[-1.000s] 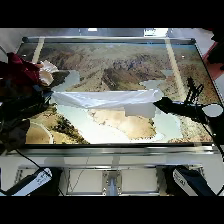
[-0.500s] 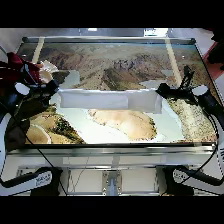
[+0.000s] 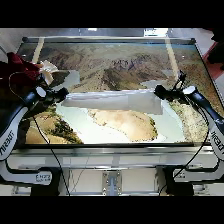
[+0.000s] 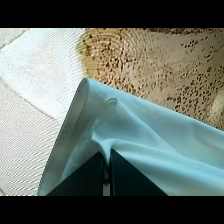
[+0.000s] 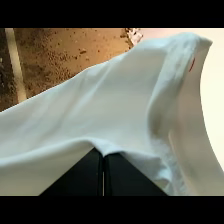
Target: Fold the shirts.
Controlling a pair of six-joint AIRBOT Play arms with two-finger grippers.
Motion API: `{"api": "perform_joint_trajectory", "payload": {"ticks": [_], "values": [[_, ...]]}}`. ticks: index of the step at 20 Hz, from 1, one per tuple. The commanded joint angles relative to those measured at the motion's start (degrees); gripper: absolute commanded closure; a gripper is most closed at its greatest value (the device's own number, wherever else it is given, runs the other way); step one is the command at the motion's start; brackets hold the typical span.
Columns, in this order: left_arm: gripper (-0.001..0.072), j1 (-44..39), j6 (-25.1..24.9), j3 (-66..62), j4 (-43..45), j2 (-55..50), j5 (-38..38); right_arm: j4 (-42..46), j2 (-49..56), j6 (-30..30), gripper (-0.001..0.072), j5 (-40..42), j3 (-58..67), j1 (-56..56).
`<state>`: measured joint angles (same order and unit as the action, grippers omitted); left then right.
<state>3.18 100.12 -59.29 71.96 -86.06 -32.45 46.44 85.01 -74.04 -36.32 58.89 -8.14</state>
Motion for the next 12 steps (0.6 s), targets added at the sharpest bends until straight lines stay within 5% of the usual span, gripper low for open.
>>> {"api": "perform_joint_trajectory", "payload": {"ticks": [1,6,8,9,12], "values": [[0.0696,-0.42,0.72,-0.07,0.04,-1.46,3.82,-0.13,1.40,1.01,0.0685,0.90,0.11,0.02],[0.0664,-0.42,0.59,-0.07,-1.27,-1.42,3.52,-0.09,1.53,1.03,0.0683,-0.85,0.11,0.02],[0.0327,-0.39,0.31,-0.37,-2.60,-1.42,2.05,-0.09,1.51,1.05,0.0669,-2.89,0.11,-0.04],[0.0262,-0.39,0.26,-1.11,-2.75,-1.40,0.39,-0.11,1.49,1.03,0.0620,-3.56,0.11,-0.24],[0.0261,-0.37,-1.16,-4.37,-2.75,0.20,-3.56,-0.59,0.20,1.01,0.0374,-5.51,0.15,-1.16]]}}
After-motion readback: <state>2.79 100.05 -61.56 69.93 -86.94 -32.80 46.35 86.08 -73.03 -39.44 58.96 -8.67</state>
